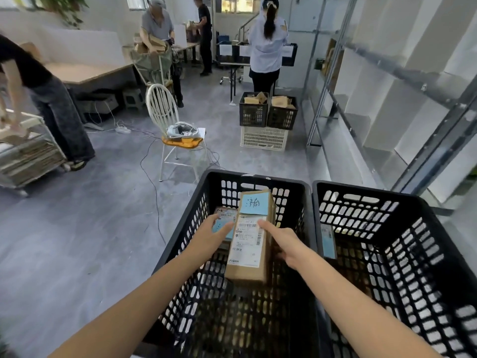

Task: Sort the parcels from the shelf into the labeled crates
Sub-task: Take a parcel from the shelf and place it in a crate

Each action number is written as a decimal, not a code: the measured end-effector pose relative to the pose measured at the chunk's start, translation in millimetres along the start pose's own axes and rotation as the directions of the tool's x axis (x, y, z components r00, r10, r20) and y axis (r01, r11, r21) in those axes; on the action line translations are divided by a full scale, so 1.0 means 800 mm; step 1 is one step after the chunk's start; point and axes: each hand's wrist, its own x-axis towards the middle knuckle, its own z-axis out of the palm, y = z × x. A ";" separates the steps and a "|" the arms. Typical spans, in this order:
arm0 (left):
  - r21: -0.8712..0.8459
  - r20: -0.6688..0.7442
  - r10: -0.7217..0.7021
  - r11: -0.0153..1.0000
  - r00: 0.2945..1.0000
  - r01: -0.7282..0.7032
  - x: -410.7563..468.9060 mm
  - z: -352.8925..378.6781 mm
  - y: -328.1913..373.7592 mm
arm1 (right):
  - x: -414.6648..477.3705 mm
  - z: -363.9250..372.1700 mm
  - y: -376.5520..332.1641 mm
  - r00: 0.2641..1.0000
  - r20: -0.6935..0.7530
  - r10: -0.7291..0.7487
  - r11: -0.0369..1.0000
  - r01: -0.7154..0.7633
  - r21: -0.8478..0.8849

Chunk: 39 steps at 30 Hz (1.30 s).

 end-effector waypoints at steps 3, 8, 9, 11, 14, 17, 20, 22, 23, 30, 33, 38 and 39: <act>-0.011 0.007 -0.029 1.000 1.000 0.029 0.029 -0.007 -0.005 | 0.017 0.009 0.001 0.999 -0.011 0.037 0.999 -0.037 -0.022; 0.049 0.081 -0.080 0.996 0.994 0.076 0.077 -0.009 -0.017 | 0.057 0.014 0.005 0.993 -0.075 0.086 0.995 -0.090 -0.047; 0.052 0.088 -0.079 0.996 0.993 0.074 0.079 -0.008 -0.014 | 0.062 0.014 0.006 0.991 -0.094 0.095 0.993 -0.100 -0.059; 0.065 0.087 -0.072 0.996 0.994 0.067 0.086 0.001 -0.014 | 0.073 0.016 0.007 0.988 -0.109 0.106 0.991 -0.114 -0.071; 0.025 0.117 -0.090 0.996 0.989 0.088 0.101 0.020 -0.025 | 0.092 0.024 0.005 0.982 -0.139 0.127 0.988 -0.138 -0.072; -0.014 0.159 -0.087 0.996 0.983 0.091 0.109 0.041 -0.033 | 0.109 0.037 0.009 0.982 -0.135 0.133 0.987 -0.144 -0.076; 0.034 0.168 -0.031 0.999 0.985 0.026 0.121 0.050 -0.029 | 0.118 0.041 0.018 0.988 -0.103 0.118 0.990 -0.125 -0.063; 0.064 0.174 -0.010 0.998 0.985 -0.001 0.134 0.052 -0.025 | 0.120 0.039 0.024 0.991 -0.080 0.106 0.991 -0.112 -0.073; 0.083 0.173 0.003 0.996 0.985 -0.017 0.139 0.053 -0.023 | 0.122 0.037 0.026 0.992 -0.077 0.104 0.991 -0.111 -0.081; 0.129 0.187 0.005 0.991 0.982 -0.030 0.146 0.070 -0.039 | 0.132 0.033 0.049 0.987 -0.077 0.144 0.986 -0.150 -0.078; 0.153 0.217 0.016 0.987 0.976 -0.051 0.140 0.074 -0.048 | 0.138 0.031 0.044 0.985 -0.097 0.146 0.977 -0.159 -0.139; 0.197 0.234 0.055 0.975 0.971 -0.102 0.135 0.077 -0.053 | 0.142 0.029 0.039 0.990 -0.123 0.075 0.933 -0.113 -0.343; 0.197 0.236 0.069 0.973 0.969 -0.117 0.135 0.076 -0.053 | 0.143 0.028 0.041 0.991 -0.125 0.051 0.922 -0.095 -0.376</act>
